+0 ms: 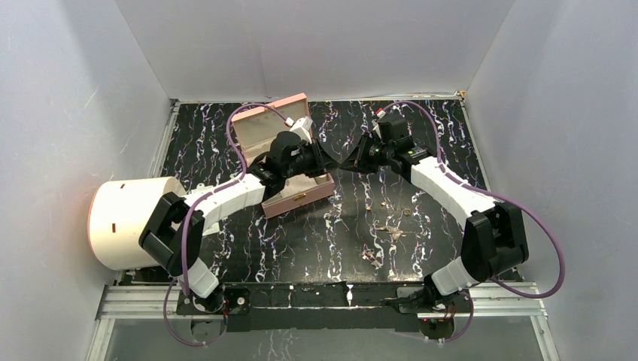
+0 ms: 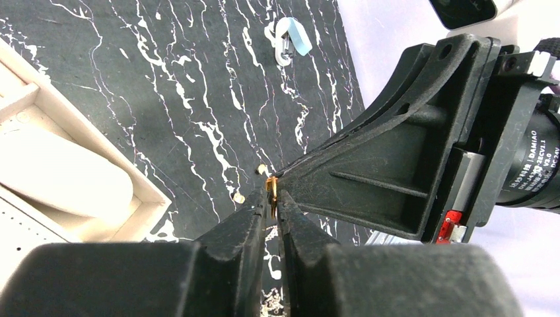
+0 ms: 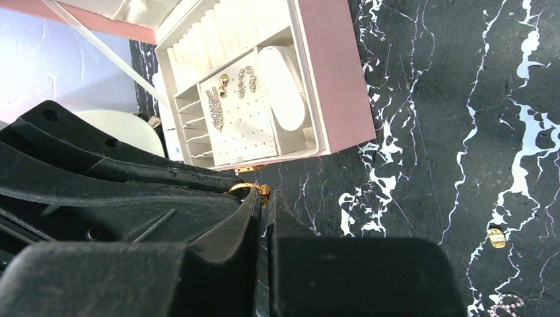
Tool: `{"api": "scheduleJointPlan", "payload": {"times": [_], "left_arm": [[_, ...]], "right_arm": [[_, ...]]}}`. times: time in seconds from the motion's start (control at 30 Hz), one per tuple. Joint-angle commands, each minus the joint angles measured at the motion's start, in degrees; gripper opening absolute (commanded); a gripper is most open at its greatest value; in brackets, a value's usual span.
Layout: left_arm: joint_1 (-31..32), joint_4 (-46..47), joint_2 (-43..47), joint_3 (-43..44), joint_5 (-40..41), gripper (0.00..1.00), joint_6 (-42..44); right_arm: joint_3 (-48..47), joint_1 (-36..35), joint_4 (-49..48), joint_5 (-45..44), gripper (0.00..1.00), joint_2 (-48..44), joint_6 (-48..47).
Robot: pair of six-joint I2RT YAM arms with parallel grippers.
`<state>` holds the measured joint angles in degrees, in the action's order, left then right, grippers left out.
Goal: Organize the mixed jewelry
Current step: Pick up the jewelry from the center of the board.
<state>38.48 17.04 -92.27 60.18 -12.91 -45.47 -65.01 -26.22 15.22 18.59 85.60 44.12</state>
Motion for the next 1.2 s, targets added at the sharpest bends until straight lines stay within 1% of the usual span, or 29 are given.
{"api": "scheduleJointPlan", "payload": {"times": [0.0, 0.1, 0.17, 0.23, 0.3, 0.4, 0.43, 0.63, 0.8, 0.83, 0.87, 0.9, 0.97, 1.07, 1.17], "left_arm": [[0.5, 1.0, 0.8, 1.5, -0.7, 0.06, 0.3], [0.7, 1.3, 1.3, 0.9, -0.3, 0.00, 0.4], [0.7, 1.2, 1.7, 0.8, 0.2, 0.00, 0.5], [0.7, 1.5, 1.9, 0.7, 0.3, 0.00, 0.5], [0.7, 1.5, 2.1, 0.5, 0.5, 0.00, 0.3], [0.7, 1.9, 2.8, 0.1, 0.7, 0.00, 0.1], [0.7, 1.9, 3.1, 0.0, 0.9, 0.00, 0.0], [0.7, 0.0, 5.1, 0.5, 1.3, 0.00, 0.9], [0.7, -2.0, 6.9, 2.3, -0.8, 0.00, 1.5], [0.7, -2.4, 7.3, 2.7, -1.2, 0.00, 0.9], [0.6, -2.9, 7.7, 2.9, -1.7, 0.00, 0.3], [0.6, -3.3, 8.2, 3.2, -2.2, 0.00, -1.1], [0.3, -3.3, 9.3, 3.2, -3.8, 0.00, -3.7], [-0.2, -3.0, 10.8, 3.1, -6.5, 0.00, -8.5], [-0.3, -0.7, 11.9, 1.9, -9.5, 0.00, -13.2]], "right_arm": [[-0.7, -0.3, -3.8, 2.7, 0.10, -1.5, -0.5], [-0.7, -0.2, -3.7, 2.9, 0.11, -1.6, -0.6], [-0.7, -0.2, -3.5, 2.7, 0.13, -1.9, -0.7], [-0.9, -0.2, -2.7, 2.2, 0.17, -2.3, -0.9], [-0.8, -0.2, -1.9, 0.6, 0.25, -3.6, -1.3], [1.6, 0.4, -4.3, 0.0, 0.42, -6.8, -0.4], [2.1, 0.7, -4.8, 0.0, 0.45, -7.5, 0.0], [4.1, 2.8, -6.7, 2.4, 0.48, -11.8, 1.6], [7.3, 6.9, -12.2, 8.9, 0.51, -16.0, 5.9], [7.7, 8.1, -12.9, 10.3, 0.52, -16.3, 7.1], [8.1, 9.3, -13.3, 12.0, 0.56, -16.4, 8.6], [8.9, 10.9, -14.5, 14.6, 0.60, -16.5, 10.6], [10.8, 13.7, -21.2, 19.3, 0.65, -16.6, 15.1], [11.1, 14.8, -27.6, 24.4, 0.72, -15.9, 19.4], [9.4, 14.8, -27.7, 27.3, 0.75, -15.4, 18.9]]}}
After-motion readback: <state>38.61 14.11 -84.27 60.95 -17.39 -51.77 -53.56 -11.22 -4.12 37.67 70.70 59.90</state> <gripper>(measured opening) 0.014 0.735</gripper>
